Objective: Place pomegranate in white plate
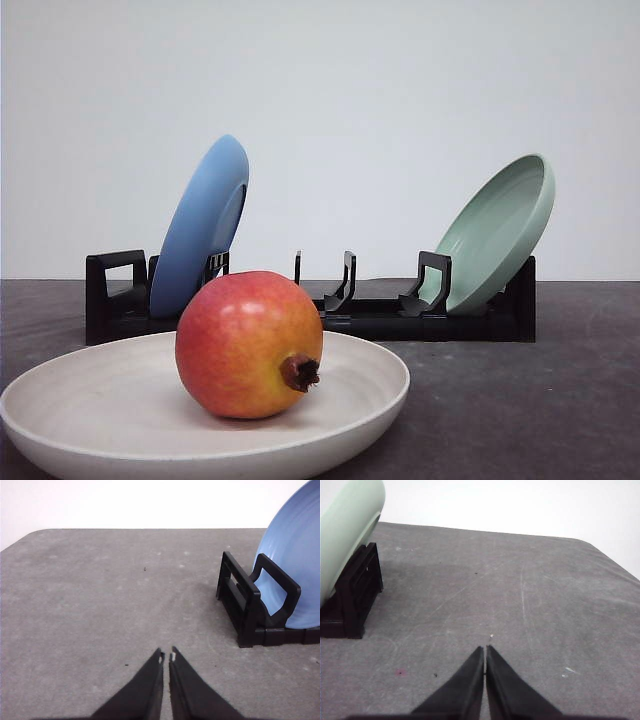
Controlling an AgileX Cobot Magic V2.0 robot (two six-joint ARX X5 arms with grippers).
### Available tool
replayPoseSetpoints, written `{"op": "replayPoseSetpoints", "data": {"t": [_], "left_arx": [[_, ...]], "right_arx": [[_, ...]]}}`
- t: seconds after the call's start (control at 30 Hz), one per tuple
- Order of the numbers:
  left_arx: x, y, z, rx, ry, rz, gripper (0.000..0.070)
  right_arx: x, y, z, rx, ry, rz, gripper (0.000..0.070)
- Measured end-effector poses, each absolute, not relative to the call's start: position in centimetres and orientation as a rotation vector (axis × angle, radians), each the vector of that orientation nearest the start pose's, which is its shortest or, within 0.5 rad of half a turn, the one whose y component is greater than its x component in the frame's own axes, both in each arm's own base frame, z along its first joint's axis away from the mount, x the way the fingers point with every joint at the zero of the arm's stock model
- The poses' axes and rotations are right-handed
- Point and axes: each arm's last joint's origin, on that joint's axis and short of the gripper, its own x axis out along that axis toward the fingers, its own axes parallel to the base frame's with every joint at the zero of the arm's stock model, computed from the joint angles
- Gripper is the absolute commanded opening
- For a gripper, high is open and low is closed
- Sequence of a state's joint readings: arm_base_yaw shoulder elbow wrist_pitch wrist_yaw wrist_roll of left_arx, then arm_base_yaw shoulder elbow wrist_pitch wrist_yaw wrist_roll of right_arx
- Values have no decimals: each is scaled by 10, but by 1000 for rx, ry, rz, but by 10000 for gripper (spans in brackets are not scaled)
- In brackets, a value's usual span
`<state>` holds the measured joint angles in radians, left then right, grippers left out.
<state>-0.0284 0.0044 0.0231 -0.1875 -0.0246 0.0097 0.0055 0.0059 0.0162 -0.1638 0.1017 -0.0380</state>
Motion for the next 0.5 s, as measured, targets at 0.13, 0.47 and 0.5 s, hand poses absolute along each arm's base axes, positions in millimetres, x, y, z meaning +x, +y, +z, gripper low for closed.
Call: {"op": "replayPoseSetpoints", "data": {"t": [0.13, 0.47, 0.5], "left_arx": [[95, -2, 153, 14, 169, -5, 0], [95, -2, 153, 14, 169, -5, 0], [95, -2, 153, 14, 169, -5, 0]], "right_arx": [[96, -2, 153, -46, 155, -93, 1], [96, -2, 153, -46, 155, -93, 1], [96, -2, 153, -46, 155, -93, 1]]}}
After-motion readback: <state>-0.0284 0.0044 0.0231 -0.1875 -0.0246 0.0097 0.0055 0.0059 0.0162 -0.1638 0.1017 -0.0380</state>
